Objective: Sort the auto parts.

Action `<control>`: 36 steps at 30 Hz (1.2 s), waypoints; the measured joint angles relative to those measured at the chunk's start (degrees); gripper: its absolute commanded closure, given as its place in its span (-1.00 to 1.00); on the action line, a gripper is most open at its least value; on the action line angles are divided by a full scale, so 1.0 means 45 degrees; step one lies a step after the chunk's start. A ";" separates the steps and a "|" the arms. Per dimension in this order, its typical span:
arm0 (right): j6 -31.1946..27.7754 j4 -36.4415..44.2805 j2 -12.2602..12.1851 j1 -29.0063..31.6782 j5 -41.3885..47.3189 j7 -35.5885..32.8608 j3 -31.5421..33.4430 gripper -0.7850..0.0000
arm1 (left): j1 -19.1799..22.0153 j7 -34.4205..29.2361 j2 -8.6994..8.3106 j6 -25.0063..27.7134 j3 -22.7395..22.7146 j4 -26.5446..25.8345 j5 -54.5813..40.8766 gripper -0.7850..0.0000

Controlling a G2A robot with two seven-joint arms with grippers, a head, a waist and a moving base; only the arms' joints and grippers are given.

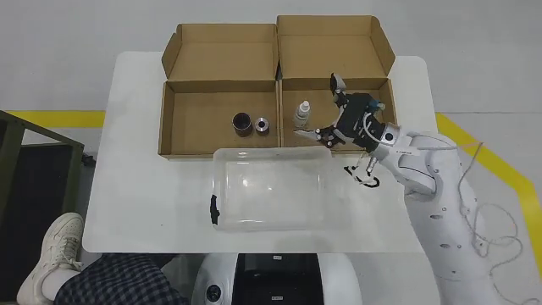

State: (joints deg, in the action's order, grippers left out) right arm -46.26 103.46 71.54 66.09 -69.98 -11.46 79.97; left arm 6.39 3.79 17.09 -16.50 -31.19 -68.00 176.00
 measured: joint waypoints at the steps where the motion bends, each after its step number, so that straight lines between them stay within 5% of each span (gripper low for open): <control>1: -0.0045 0.0097 -0.0045 0.0233 -0.0042 0.0098 0.0239 -1.00 | 0.0000 0.0000 0.0000 0.0000 0.0000 0.0000 0.0000 -1.00; 23: -0.0471 0.0897 -0.0767 0.4219 -0.1350 0.2730 0.4218 -1.00 | 0.0000 0.0000 0.0000 0.0000 0.0000 0.0000 0.0000 -1.00; 36: -0.0422 0.0965 -0.1005 0.5250 -0.1053 0.3599 0.5805 -1.00 | 0.0000 0.0000 0.0000 0.0000 0.0000 0.0000 0.0000 -1.00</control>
State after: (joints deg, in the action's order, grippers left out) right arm -48.16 107.80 67.02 89.72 -74.71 4.74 106.10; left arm 6.39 3.79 17.09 -16.50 -31.19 -68.00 176.00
